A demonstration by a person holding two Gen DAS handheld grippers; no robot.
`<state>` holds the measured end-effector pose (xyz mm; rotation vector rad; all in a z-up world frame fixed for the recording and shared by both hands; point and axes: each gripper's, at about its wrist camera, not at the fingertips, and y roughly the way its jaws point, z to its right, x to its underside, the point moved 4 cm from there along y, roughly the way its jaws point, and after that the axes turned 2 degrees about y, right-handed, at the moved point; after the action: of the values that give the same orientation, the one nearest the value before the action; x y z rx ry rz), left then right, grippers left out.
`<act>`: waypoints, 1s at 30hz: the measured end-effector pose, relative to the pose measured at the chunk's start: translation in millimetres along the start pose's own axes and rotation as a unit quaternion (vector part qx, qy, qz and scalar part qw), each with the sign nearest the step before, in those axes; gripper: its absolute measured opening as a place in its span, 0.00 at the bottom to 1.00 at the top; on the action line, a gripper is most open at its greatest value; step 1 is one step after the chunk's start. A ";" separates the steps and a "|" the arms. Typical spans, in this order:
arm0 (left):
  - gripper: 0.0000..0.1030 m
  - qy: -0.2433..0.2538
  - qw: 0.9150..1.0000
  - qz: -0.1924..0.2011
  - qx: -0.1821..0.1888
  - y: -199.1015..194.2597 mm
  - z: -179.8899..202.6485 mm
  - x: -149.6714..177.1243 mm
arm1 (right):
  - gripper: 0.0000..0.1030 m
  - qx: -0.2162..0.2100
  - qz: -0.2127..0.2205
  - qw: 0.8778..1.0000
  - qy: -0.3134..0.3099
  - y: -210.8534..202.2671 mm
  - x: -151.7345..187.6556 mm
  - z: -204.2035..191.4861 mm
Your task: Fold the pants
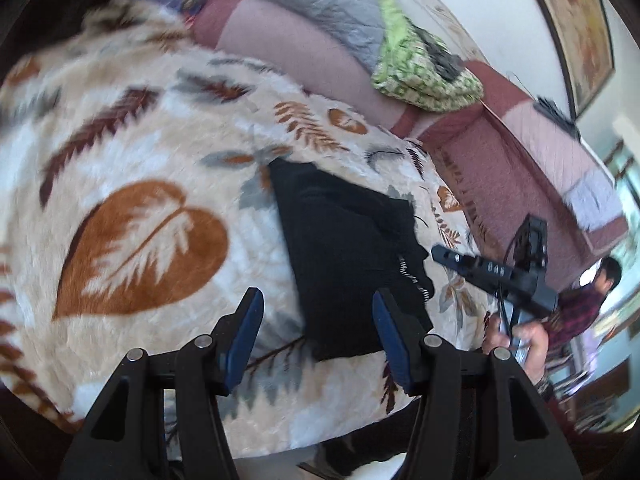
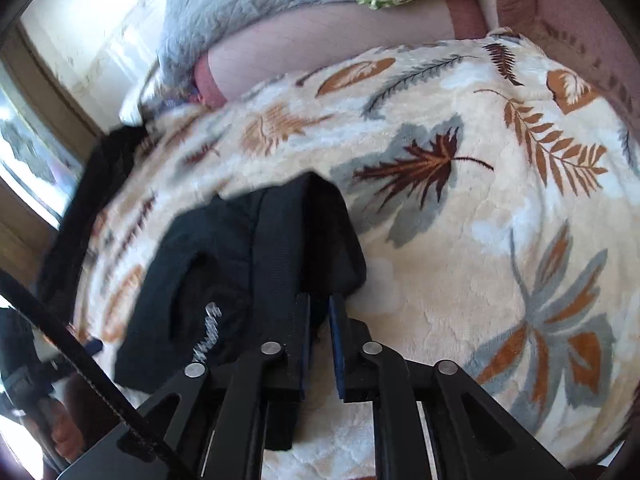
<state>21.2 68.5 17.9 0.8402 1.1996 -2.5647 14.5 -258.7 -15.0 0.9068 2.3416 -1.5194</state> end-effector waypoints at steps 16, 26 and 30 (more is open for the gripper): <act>0.60 0.116 0.988 -0.050 -0.089 99.9 63.1 3.7 | 0.37 -0.115 -0.043 0.992 0.023 56.1 -32.8 -13.5; 0.63 0.106 0.989 -0.041 -0.090 78.9 73.2 6.5 | 0.55 -0.110 0.040 0.985 0.130 23.8 -45.5 48.3; 0.63 0.077 0.993 -0.031 -0.088 62.6 65.5 6.1 | 0.55 -0.159 0.039 0.972 0.169 20.4 -45.5 55.0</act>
<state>13.6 -21.4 7.5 0.9890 1.4937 -2.4317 54.1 -318.7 -33.1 1.2311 2.6390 -0.9775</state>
